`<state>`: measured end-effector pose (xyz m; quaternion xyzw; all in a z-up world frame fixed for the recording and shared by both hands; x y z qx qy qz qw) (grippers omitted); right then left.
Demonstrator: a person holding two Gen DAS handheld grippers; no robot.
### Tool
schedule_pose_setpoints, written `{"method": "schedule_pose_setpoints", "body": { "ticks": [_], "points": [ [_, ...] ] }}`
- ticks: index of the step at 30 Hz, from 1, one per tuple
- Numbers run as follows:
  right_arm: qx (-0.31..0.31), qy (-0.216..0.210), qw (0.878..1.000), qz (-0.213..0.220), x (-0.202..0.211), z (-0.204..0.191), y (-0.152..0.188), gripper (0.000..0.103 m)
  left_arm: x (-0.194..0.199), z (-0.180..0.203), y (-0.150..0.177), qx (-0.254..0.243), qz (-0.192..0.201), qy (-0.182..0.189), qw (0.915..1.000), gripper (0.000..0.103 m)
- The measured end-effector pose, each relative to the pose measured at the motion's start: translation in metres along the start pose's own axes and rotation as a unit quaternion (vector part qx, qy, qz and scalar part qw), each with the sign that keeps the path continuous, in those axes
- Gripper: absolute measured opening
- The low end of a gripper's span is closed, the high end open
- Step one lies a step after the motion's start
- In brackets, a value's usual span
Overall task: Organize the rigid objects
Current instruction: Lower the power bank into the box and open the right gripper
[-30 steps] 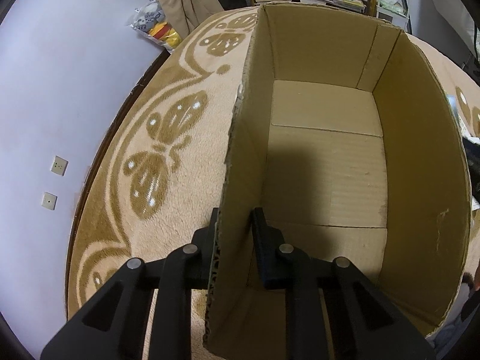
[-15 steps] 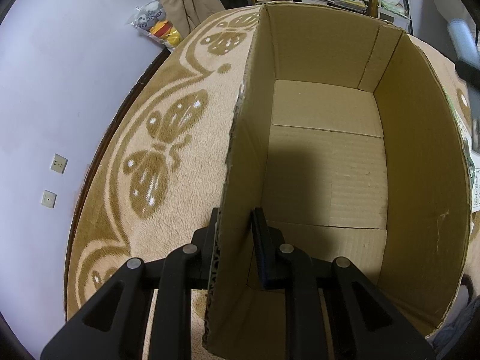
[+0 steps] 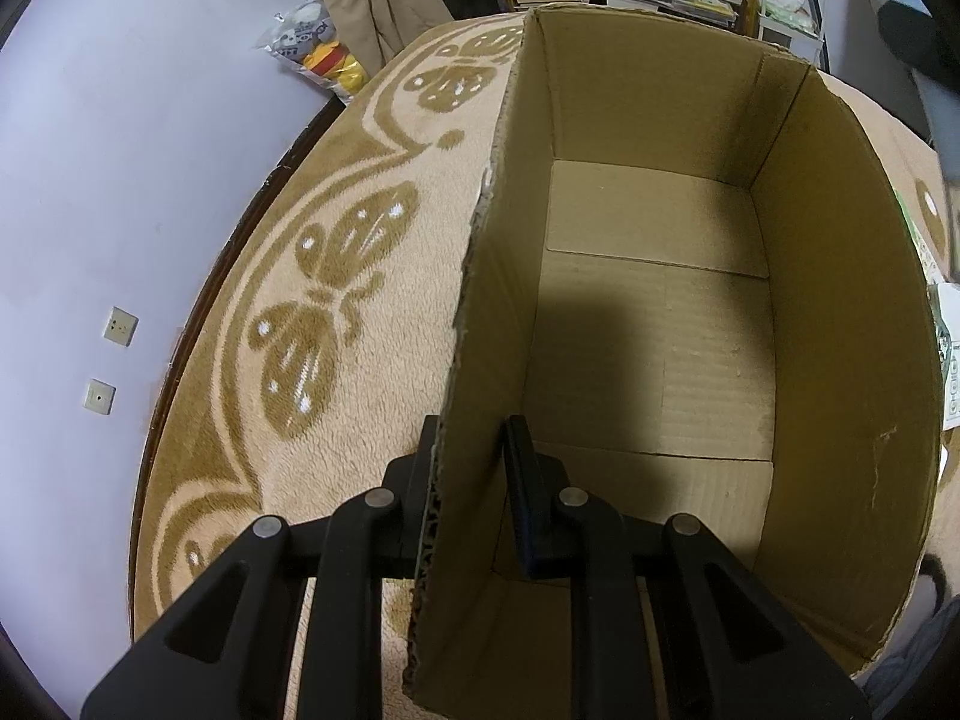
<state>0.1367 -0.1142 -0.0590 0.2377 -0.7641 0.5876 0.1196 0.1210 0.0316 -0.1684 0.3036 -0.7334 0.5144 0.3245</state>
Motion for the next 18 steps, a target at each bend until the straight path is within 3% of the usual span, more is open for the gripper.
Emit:
{"method": "schedule_pose_setpoints", "body": {
  "ticks": [4, 12, 13, 14, 18],
  "points": [
    [-0.016, -0.017, 1.0, -0.019, -0.004, -0.005, 0.007, 0.03, 0.0, 0.001, 0.0, 0.0, 0.0, -0.001, 1.0, 0.019],
    [-0.004, -0.005, 1.0, -0.021, -0.015, -0.006, 0.018, 0.03, 0.001, 0.0, -0.001, 0.002, 0.0, -0.001, 1.0, 0.019],
    [0.001, -0.003, 1.0, -0.02, -0.016, -0.006, 0.018, 0.028, 0.001, 0.0, -0.001, 0.002, 0.0, -0.001, 1.0, 0.019],
    [0.004, -0.004, 1.0, -0.017, -0.015, -0.007, 0.017, 0.018, 0.001, 0.0, -0.001, 0.003, 0.001, -0.001, 1.0, 0.019],
    [0.017, -0.001, 1.0, -0.001, -0.011, -0.01, 0.01, 0.017, 0.001, -0.001, -0.001, 0.008, 0.002, 0.002, 1.0, 0.018]
  ]
}}
Point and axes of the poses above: each gripper's, at about its wrist camera, not at the fingertips, and x roughly against the way its jaws point, z to its right, y to its underside, the point moved 4 cm from there along -x, roughly the way its jaws point, and after that the axes turned 15 degrees about z, right-handed, at the moved point
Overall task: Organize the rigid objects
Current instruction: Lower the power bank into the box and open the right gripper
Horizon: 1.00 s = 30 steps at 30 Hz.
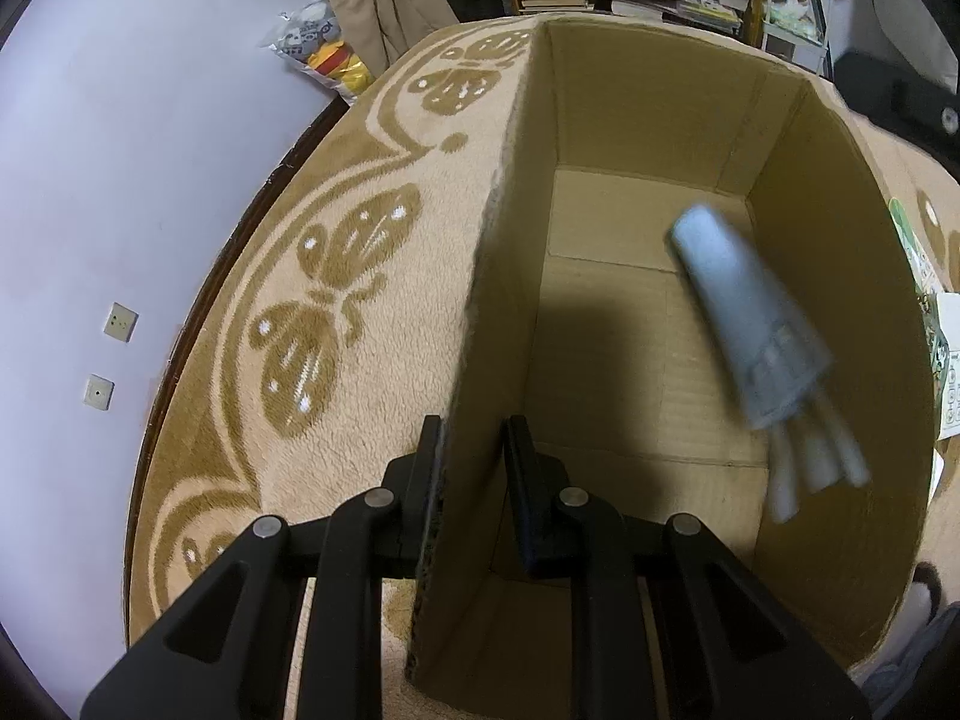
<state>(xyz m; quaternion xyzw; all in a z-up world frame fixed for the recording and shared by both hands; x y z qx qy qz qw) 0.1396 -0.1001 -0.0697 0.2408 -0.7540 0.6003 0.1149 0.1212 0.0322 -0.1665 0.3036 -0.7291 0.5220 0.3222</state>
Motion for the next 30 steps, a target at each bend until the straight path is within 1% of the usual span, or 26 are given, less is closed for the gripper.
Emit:
{"method": "schedule_pose_setpoints", "body": {
  "ticks": [5, 8, 12, 13, 15, 16, 17, 20, 21, 22, 23, 24, 25, 26, 30],
  "points": [
    [0.004, 0.006, 1.0, -0.005, 0.0, 0.0, 0.0, 0.017, -0.002, 0.001, 0.001, -0.006, -0.001, -0.005, 1.0, 0.018],
    [-0.007, 0.0, 1.0, -0.016, 0.0, 0.004, 0.003, 0.017, -0.004, 0.001, 0.001, -0.004, -0.002, -0.005, 1.0, 0.019],
    [-0.001, 0.009, 1.0, -0.012, 0.007, 0.008, 0.004, 0.017, -0.005, 0.001, 0.001, -0.005, -0.002, -0.005, 1.0, 0.019],
    [0.001, 0.011, 1.0, -0.009, 0.009, 0.009, 0.003, 0.018, -0.005, 0.001, 0.001, -0.006, -0.002, -0.005, 1.0, 0.019],
    [0.002, 0.016, 1.0, -0.004, 0.013, 0.011, 0.002, 0.022, -0.005, 0.001, 0.001, -0.007, -0.002, -0.005, 1.0, 0.019],
    [0.004, 0.018, 1.0, -0.001, 0.015, 0.011, 0.0, 0.031, -0.005, 0.001, 0.001, -0.007, -0.002, -0.005, 1.0, 0.019],
    [0.008, 0.022, 1.0, -0.001, 0.017, 0.013, -0.001, 0.043, -0.005, 0.001, 0.001, -0.006, -0.002, -0.005, 1.0, 0.019],
    [0.021, 0.05, 0.998, 0.007, 0.025, 0.018, -0.002, 0.059, -0.004, 0.002, 0.001, -0.006, -0.002, -0.005, 1.0, 0.019],
    [0.022, 0.057, 0.998, 0.006, 0.027, 0.02, -0.002, 0.061, -0.004, 0.002, 0.001, -0.006, -0.002, -0.005, 1.0, 0.02],
    [0.022, 0.062, 0.998, 0.005, 0.029, 0.023, -0.002, 0.068, -0.004, 0.002, 0.001, -0.007, -0.002, -0.006, 1.0, 0.02],
    [0.023, 0.065, 0.998, 0.006, 0.03, 0.026, -0.002, 0.078, -0.004, 0.002, 0.001, -0.008, -0.002, -0.006, 1.0, 0.02],
    [0.023, 0.068, 0.997, 0.006, 0.032, 0.031, -0.001, 0.084, -0.004, 0.002, 0.001, -0.008, -0.001, -0.006, 0.9999, 0.02],
    [0.021, 0.072, 0.997, 0.005, 0.033, 0.036, -0.001, 0.096, -0.004, 0.002, 0.001, -0.009, -0.002, -0.005, 0.9999, 0.02],
    [0.019, 0.076, 0.997, 0.006, 0.034, 0.041, -0.001, 0.103, -0.004, 0.002, 0.001, -0.008, -0.002, -0.006, 0.9999, 0.021],
    [-0.001, 0.097, 0.995, -0.015, 0.034, 0.065, 0.005, 0.103, -0.003, 0.002, 0.001, -0.007, -0.002, -0.006, 1.0, 0.021]
  ]
}}
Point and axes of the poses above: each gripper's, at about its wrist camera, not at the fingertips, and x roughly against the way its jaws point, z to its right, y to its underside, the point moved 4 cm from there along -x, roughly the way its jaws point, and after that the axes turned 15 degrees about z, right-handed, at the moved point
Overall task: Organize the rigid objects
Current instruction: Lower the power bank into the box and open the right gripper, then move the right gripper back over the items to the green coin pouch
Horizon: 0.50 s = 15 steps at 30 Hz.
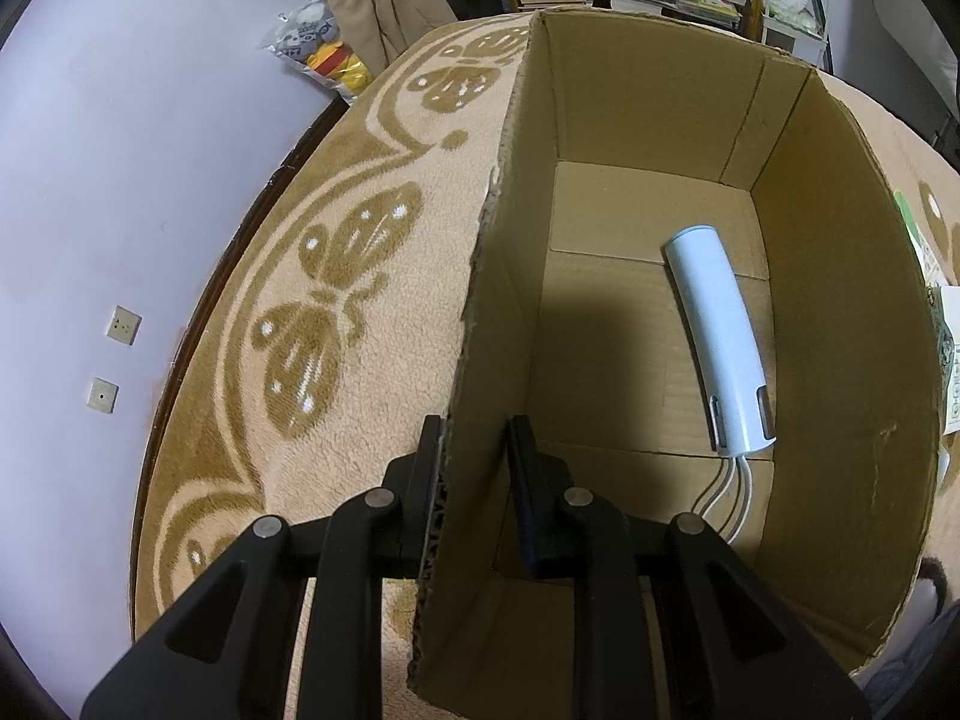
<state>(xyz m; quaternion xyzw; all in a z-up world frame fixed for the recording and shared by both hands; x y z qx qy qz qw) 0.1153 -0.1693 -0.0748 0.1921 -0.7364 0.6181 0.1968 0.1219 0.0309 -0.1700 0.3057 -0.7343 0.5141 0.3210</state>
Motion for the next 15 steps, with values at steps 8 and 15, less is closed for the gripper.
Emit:
{"method": "schedule_pose_setpoints", "body": {
  "ticks": [8, 15],
  "points": [
    [-0.019, 0.048, 0.996, -0.066, -0.014, 0.036, 0.033, 0.103, 0.0, 0.0, 0.0, 0.002, -0.001, 0.002, 1.0, 0.021],
    [-0.053, 0.076, 0.989, -0.112, -0.019, 0.064, 0.057, 0.103, 0.0, -0.002, 0.002, 0.006, -0.002, 0.002, 1.0, 0.021]
  ]
}}
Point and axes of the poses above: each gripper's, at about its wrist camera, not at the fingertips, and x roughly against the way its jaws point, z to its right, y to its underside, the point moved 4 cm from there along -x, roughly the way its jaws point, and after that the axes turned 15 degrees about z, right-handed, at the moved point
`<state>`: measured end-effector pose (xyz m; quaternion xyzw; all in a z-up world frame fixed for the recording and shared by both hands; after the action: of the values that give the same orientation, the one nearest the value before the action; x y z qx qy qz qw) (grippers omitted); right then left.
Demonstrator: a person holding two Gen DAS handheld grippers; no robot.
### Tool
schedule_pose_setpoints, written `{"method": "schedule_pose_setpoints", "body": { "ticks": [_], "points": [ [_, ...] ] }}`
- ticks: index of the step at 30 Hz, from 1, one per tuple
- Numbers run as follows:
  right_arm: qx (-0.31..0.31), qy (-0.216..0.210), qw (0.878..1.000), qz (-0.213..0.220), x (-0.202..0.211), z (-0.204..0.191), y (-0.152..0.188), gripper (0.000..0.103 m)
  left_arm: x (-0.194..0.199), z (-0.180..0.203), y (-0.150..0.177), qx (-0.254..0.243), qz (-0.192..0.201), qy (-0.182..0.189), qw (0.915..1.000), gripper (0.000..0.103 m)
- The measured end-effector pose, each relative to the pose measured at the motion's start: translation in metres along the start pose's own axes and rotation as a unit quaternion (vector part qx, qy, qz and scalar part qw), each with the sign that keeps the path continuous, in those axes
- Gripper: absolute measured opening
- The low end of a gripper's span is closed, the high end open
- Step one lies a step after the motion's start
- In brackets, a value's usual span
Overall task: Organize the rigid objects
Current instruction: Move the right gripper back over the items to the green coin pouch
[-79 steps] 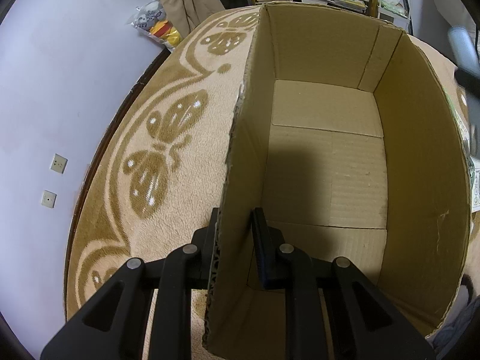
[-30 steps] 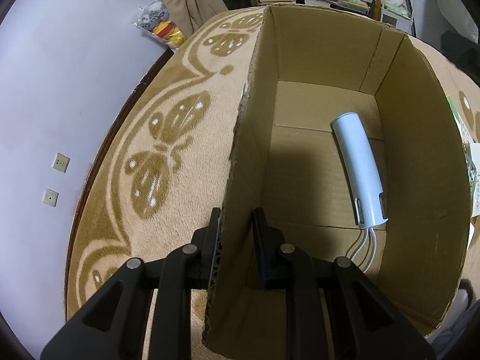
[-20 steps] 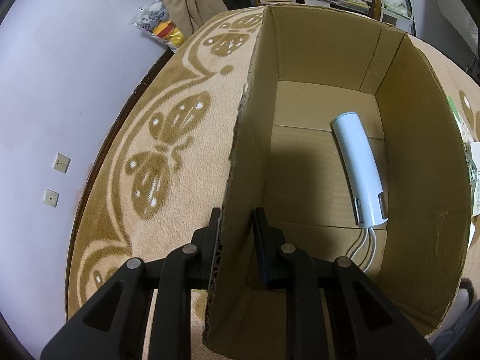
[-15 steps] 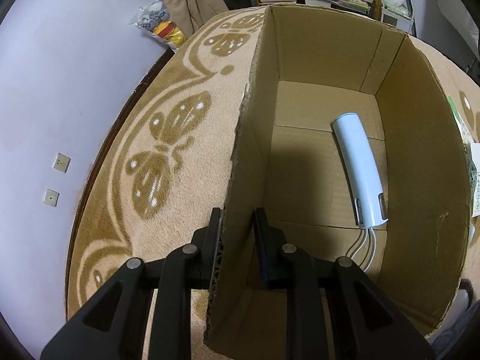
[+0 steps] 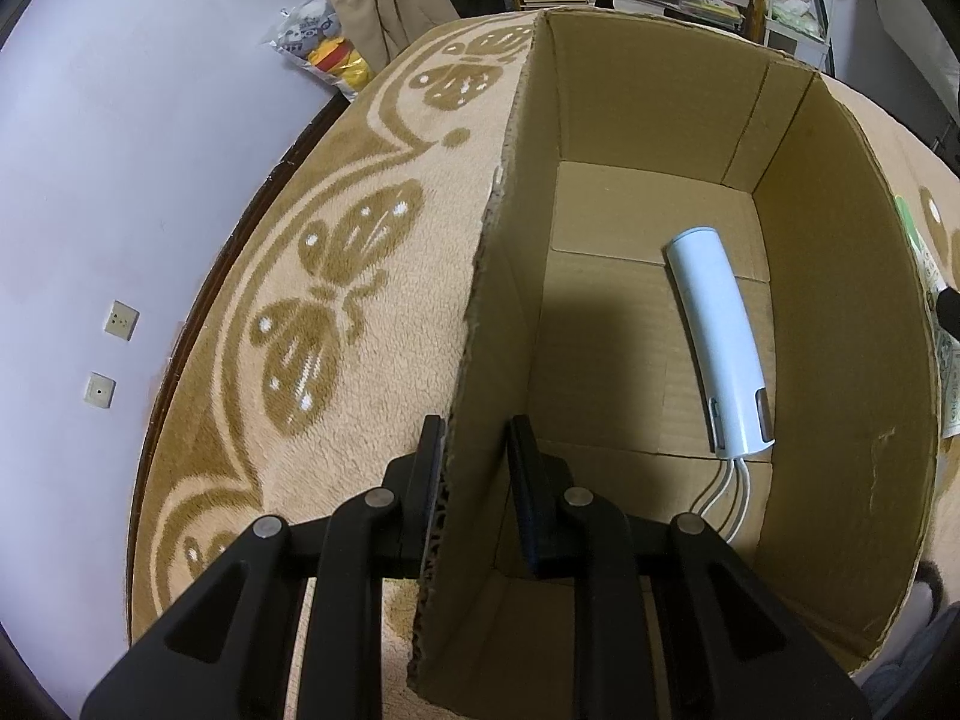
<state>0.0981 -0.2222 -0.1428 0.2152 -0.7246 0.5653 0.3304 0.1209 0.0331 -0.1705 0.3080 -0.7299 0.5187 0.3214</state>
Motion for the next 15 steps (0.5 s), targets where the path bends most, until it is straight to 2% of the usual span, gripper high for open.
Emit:
{"method": "schedule_pose_setpoints", "body": {
  "ticks": [7, 9, 10, 11, 15],
  "points": [
    [-0.031, 0.012, 0.999, -0.031, -0.011, 0.019, 0.013, 0.103, 0.001, 0.0, 0.001, 0.0, 0.0, 0.0, 1.0, 0.021],
    [-0.035, 0.012, 0.999, -0.038, -0.014, 0.021, 0.015, 0.097, 0.001, 0.0, 0.001, -0.001, 0.0, 0.0, 1.0, 0.021],
    [-0.035, 0.014, 0.998, -0.045, -0.016, 0.022, 0.017, 0.089, 0.001, 0.0, 0.001, -0.002, 0.0, 0.0, 1.0, 0.021],
    [-0.035, 0.015, 0.998, -0.051, -0.019, 0.022, 0.018, 0.087, 0.001, 0.0, 0.0, -0.002, 0.0, 0.0, 1.0, 0.021],
    [-0.036, 0.019, 0.998, -0.054, -0.021, 0.023, 0.02, 0.086, 0.001, 0.0, 0.0, 0.0, -0.001, 0.001, 1.0, 0.021]
  ]
}}
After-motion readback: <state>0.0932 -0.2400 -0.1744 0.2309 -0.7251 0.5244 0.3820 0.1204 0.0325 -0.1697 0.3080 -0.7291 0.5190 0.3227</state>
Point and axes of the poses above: each gripper's, at about its wrist camera, not at the fingertips, and x roughly against the way its jaws point, z to its right, y to its underside, the point moved 4 cm from there along -x, roughly the way its jaws point, and after that the axes turned 15 degrees about z, right-handed, at the moved point
